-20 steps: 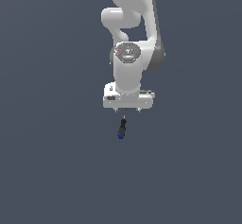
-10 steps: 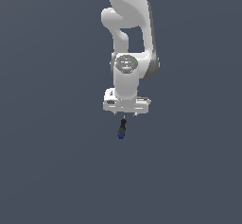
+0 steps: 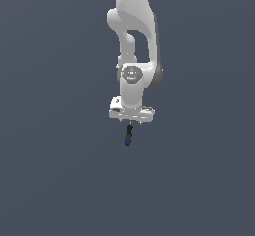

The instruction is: Pick up the object and move it to a goal position.

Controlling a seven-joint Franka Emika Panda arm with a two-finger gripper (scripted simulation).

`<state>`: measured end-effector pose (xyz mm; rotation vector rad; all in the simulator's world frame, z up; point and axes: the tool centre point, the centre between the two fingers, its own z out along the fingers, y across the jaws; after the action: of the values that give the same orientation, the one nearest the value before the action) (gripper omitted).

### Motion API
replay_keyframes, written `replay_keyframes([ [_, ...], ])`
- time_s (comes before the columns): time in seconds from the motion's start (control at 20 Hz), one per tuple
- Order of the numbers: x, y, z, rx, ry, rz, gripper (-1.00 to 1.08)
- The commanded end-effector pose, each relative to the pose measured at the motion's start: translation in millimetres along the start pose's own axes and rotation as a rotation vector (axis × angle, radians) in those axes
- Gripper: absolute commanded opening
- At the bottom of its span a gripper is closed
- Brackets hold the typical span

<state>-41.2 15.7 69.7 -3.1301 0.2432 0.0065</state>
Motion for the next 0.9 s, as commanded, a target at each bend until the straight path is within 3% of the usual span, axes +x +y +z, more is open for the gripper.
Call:
replay_keyframes([
  [0.0, -1.1, 0.9, 3.5, -0.001, 0.004, 0.006, 1.00],
  [0.35, -1.5, 0.8, 8.9, -0.001, 0.002, 0.005, 1.00],
  [0.85, -2.2, 1.3, 50.1, -0.002, 0.004, 0.007, 1.00],
])
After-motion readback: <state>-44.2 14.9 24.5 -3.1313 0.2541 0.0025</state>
